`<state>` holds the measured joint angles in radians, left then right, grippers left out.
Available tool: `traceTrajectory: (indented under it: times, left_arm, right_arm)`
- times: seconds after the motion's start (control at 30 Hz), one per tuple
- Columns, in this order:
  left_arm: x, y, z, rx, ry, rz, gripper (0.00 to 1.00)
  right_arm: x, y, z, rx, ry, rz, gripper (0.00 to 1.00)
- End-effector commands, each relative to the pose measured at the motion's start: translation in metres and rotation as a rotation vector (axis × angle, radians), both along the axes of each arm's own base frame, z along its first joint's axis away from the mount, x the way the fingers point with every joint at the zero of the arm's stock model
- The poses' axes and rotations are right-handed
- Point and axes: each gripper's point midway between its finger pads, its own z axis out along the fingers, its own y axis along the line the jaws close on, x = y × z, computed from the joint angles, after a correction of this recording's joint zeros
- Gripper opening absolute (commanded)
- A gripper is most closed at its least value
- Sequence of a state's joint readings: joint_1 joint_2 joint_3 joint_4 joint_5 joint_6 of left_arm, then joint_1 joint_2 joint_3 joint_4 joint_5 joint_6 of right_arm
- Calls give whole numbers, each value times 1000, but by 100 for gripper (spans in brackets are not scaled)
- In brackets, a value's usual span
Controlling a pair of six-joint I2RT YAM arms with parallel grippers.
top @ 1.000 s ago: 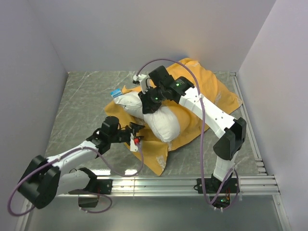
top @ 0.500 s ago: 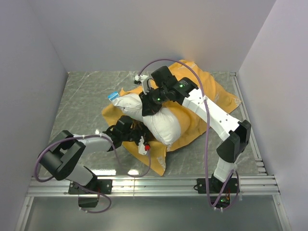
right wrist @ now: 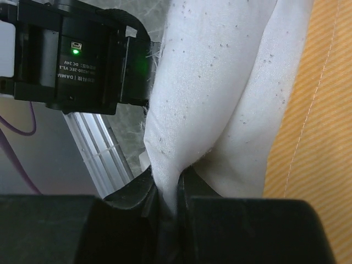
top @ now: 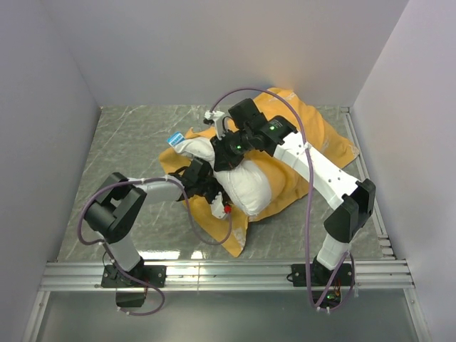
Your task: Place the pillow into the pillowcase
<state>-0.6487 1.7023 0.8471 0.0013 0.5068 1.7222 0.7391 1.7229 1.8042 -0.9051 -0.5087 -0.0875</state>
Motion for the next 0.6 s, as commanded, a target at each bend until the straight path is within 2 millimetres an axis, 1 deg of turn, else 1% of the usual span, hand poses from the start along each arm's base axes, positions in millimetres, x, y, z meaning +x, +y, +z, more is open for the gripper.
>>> traceTrajectory:
  times: [0.0, 0.03, 0.1, 0.13, 0.17, 0.2, 0.23, 0.27, 0.3, 0.33, 0.37, 0.4, 0.43, 0.47, 0.5, 0.53, 0.57]
  left_arm:
    - [2, 5, -23, 133, 52, -9, 52]
    - [9, 1, -18, 135, 44, 0, 50]
    - [6, 2, -29, 186, 66, 4, 46]
    - [9, -1, -28, 197, 61, 8, 44]
    - [7, -2, -33, 212, 68, 6, 35]
    - [3, -4, -35, 222, 71, 0, 29]
    - [-1, -2, -40, 240, 78, -4, 24]
    - [-3, -1, -39, 241, 80, -9, 13]
    - [-11, 3, -43, 251, 94, -17, 8]
    - [-15, 3, -35, 234, 94, -26, 4]
    - [-19, 5, -32, 224, 99, -25, 1]
    - [-30, 12, -35, 229, 122, -27, 1]
    - [-33, 14, -22, 209, 109, -23, 0]
    - [-44, 20, -21, 215, 140, -28, 1]
    - [-54, 30, -24, 230, 166, -26, 0]
    - [-58, 34, -9, 209, 152, -26, 1]
    - [-70, 42, -8, 216, 183, -37, 0]
  right_arm:
    - [-58, 19, 73, 249, 56, 168, 0]
    - [-59, 19, 75, 254, 54, 171, 0]
    - [-62, 19, 78, 267, 78, 163, 0]
    - [-64, 20, 80, 278, 90, 163, 0]
    - [-65, 21, 83, 287, 94, 166, 0]
    - [-64, 22, 83, 291, 100, 165, 0]
    - [-65, 23, 84, 294, 104, 165, 0]
    - [-63, 23, 85, 295, 95, 161, 0]
    - [-62, 23, 86, 294, 85, 158, 0]
    - [-55, 22, 83, 284, 58, 136, 0]
    - [-51, 20, 79, 270, 48, 120, 0]
    - [-45, 19, 76, 262, 23, 107, 0]
    - [-39, 17, 71, 248, 9, 89, 0]
    - [-27, 13, 60, 212, -11, 42, 0]
    - [-21, 12, 55, 196, -28, 25, 0]
    - [-15, 10, 48, 176, -36, 0, 0]
    - [-9, 7, 35, 142, -36, -31, 0]
